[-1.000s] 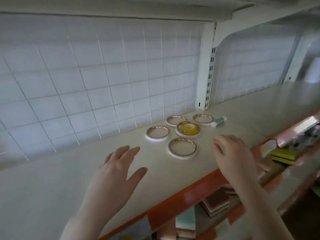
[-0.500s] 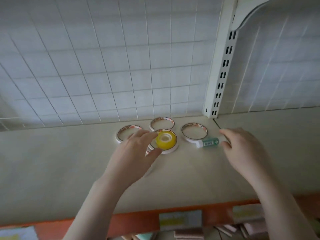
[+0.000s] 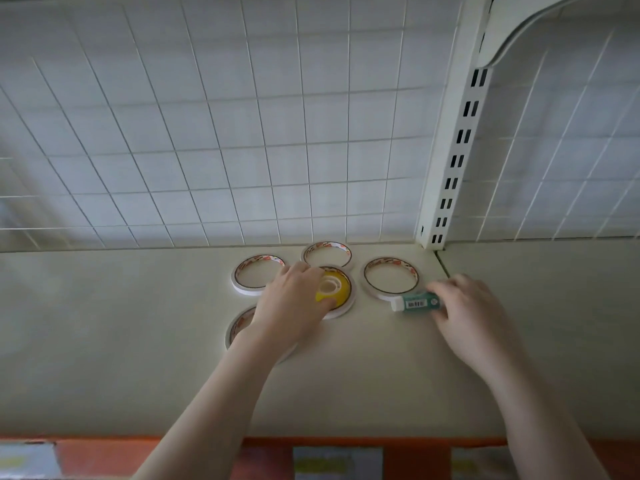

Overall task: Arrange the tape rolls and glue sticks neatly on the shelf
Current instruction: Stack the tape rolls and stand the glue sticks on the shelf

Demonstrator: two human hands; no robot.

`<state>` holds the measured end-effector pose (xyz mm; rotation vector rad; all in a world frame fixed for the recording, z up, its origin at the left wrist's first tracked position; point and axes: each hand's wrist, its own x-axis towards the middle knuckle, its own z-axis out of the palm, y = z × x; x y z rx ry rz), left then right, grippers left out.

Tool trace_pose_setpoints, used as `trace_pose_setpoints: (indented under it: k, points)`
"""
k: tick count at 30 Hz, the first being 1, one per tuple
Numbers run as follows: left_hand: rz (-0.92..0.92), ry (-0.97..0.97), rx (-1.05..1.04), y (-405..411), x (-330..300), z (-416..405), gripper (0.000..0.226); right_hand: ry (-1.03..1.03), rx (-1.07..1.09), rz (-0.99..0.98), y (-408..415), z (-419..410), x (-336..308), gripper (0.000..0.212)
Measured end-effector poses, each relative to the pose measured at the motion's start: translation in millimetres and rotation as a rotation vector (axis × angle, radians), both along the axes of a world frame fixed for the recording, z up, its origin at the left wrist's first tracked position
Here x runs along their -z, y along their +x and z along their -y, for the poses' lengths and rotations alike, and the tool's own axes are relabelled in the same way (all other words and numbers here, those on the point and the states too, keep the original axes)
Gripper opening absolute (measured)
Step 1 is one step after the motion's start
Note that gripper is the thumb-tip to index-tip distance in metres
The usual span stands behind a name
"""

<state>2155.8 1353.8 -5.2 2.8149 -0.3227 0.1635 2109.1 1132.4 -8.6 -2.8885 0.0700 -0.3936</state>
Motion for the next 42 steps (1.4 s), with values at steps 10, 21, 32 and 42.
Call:
trace_pose_setpoints:
  k: [10,21,32,42]
  points:
    - [-0.055,0.239,-0.028,13,-21,10,0.036,0.098,-0.027,-0.049,-3,6,2,0.029]
    - [-0.19,0.232,-0.105,17,-37,20,0.042,0.133,-0.082,-0.027,-7,13,5,0.024]
    - [-0.003,-0.165,-0.17,-12,-27,-14,0.056,0.511,-0.191,0.273,-12,-1,0,0.02]
    - [0.085,-0.341,-0.161,-65,-36,-98,0.063,0.578,-0.276,0.469,-31,-80,-12,0.028]
